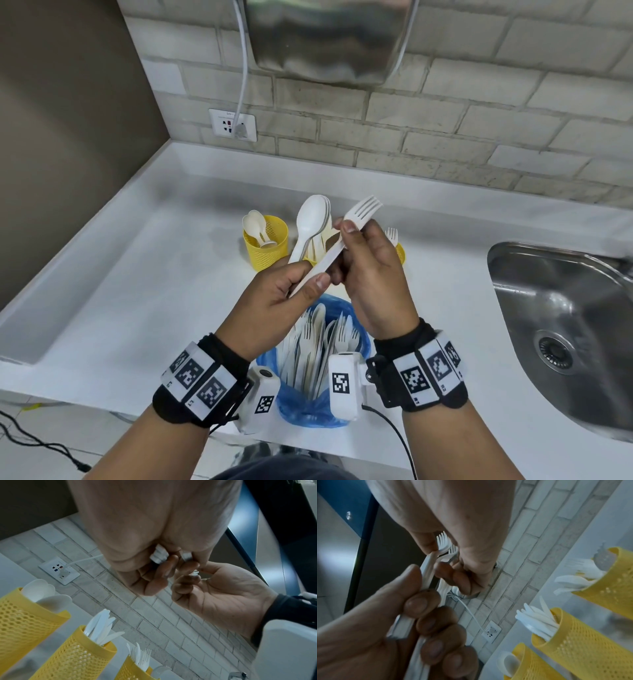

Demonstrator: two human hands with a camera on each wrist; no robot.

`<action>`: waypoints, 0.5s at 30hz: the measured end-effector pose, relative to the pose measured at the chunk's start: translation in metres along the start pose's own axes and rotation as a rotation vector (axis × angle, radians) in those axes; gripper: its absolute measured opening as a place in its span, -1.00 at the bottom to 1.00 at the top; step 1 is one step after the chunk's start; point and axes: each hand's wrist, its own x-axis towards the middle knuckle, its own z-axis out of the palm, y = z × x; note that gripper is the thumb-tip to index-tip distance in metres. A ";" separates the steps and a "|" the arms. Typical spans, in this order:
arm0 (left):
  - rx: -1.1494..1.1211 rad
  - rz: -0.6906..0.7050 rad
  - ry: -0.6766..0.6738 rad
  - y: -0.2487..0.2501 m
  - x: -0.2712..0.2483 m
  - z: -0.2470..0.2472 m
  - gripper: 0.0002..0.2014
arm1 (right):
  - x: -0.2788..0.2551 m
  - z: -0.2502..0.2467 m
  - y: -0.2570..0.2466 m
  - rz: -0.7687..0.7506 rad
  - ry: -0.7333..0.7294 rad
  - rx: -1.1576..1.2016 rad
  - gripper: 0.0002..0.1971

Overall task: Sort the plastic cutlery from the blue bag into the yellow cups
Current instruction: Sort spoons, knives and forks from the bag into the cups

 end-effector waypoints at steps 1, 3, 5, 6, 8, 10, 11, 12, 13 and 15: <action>-0.015 0.008 -0.007 0.001 0.000 0.000 -0.79 | -0.001 0.001 0.001 0.036 -0.032 0.017 -0.73; -0.031 0.020 -0.017 0.001 0.001 0.000 -0.80 | -0.003 0.001 0.000 0.072 -0.095 0.024 -0.72; -0.037 0.024 -0.025 0.002 0.000 0.000 -0.77 | -0.005 0.001 -0.002 0.065 -0.133 0.010 -0.67; -0.034 0.022 -0.024 0.003 0.000 0.000 -0.76 | -0.004 0.000 -0.003 0.055 -0.132 0.005 -0.67; -0.009 0.012 -0.014 0.003 -0.001 0.000 -0.67 | -0.003 -0.001 -0.005 0.043 -0.105 0.055 -0.66; -0.001 -0.011 -0.005 0.004 -0.003 0.000 -0.57 | -0.001 -0.003 -0.009 0.045 -0.074 0.181 -0.66; -0.008 -0.018 -0.007 0.005 -0.003 -0.001 -0.56 | 0.001 -0.005 -0.011 0.045 -0.056 0.247 -0.65; -0.020 -0.019 -0.012 0.005 -0.004 -0.001 -0.57 | 0.002 -0.008 -0.013 0.038 -0.038 0.307 -0.65; -0.037 -0.016 -0.021 0.006 -0.004 -0.002 -0.61 | 0.004 -0.011 -0.015 0.023 -0.024 0.356 -0.66; -0.079 -0.018 -0.040 0.008 -0.005 -0.003 -0.71 | 0.006 -0.014 -0.019 -0.015 0.007 0.425 -0.69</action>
